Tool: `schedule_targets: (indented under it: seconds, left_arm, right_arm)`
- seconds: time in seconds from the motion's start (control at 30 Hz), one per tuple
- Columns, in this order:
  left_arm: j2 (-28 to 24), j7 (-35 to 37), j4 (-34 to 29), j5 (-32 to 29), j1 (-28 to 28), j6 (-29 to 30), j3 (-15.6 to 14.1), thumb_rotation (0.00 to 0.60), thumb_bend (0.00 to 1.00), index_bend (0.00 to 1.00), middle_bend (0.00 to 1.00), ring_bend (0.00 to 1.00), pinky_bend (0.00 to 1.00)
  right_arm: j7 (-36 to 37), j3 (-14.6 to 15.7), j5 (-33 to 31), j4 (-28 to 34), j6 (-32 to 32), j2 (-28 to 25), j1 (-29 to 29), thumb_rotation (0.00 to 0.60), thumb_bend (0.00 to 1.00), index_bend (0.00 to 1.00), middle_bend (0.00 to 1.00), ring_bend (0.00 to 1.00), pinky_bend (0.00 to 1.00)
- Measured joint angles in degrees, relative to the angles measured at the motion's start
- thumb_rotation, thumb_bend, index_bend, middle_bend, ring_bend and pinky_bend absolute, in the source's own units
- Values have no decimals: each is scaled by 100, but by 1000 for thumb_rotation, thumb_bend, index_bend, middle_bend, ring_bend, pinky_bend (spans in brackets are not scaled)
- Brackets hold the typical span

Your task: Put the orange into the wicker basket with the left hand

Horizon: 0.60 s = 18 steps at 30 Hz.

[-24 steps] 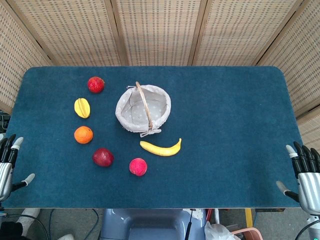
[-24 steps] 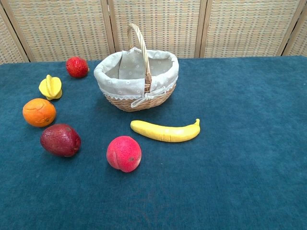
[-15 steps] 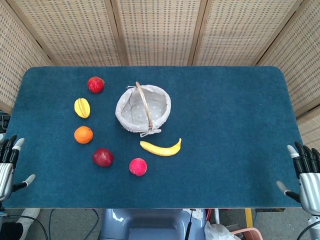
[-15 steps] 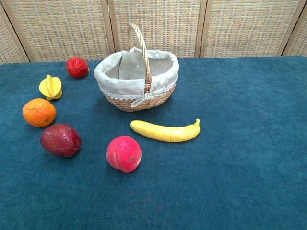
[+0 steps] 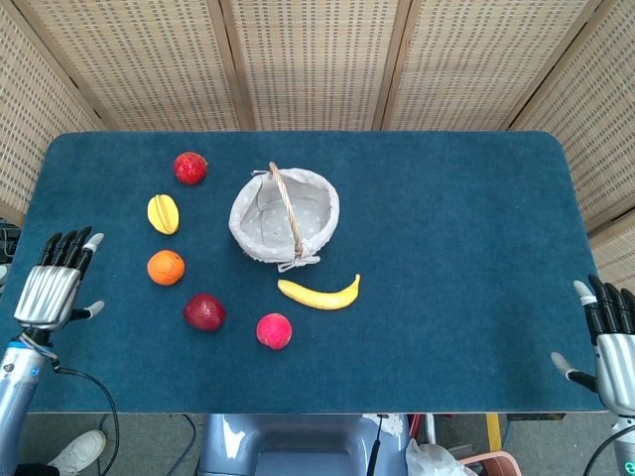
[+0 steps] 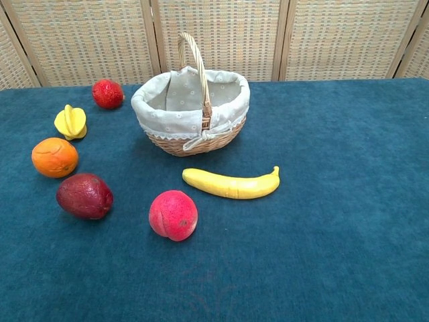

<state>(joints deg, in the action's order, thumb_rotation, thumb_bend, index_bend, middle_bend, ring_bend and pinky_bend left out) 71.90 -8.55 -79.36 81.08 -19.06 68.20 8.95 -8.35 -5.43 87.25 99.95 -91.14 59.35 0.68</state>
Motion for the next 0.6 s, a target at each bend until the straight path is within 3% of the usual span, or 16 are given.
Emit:
schedule_targets:
  seconds: [0.17, 0.37, 0.47, 0.6]
  left_arm:
    - [633, 1031, 1430, 202, -661, -835, -73, 600, 0, 21, 0, 0, 50]
    - [1484, 1892, 2729, 482, -1302, -1549, -251, 600, 0, 83, 0, 0, 122]
    - [1779, 2363, 3118, 644, -1483, -1554, -352, 600, 0, 152, 35, 34, 171]
    - [2146, 2818, 3607, 832, -1646, -1404, -486, 600, 10, 300, 177, 162, 283]
  right_arm:
    - [-95, -41, -167, -17, 120, 43, 50, 600, 0, 0, 0, 0, 0]
    - [-233, -89, -373, -75, 275, 135, 123, 600, 0, 0, 0, 0, 0]
    - [-241, -102, -411, -83, 286, 145, 132, 600, 0, 0, 0, 0, 0]
    - [-225, -115, -469, -100, 332, 147, 152, 600, 0, 0, 0, 0, 0]
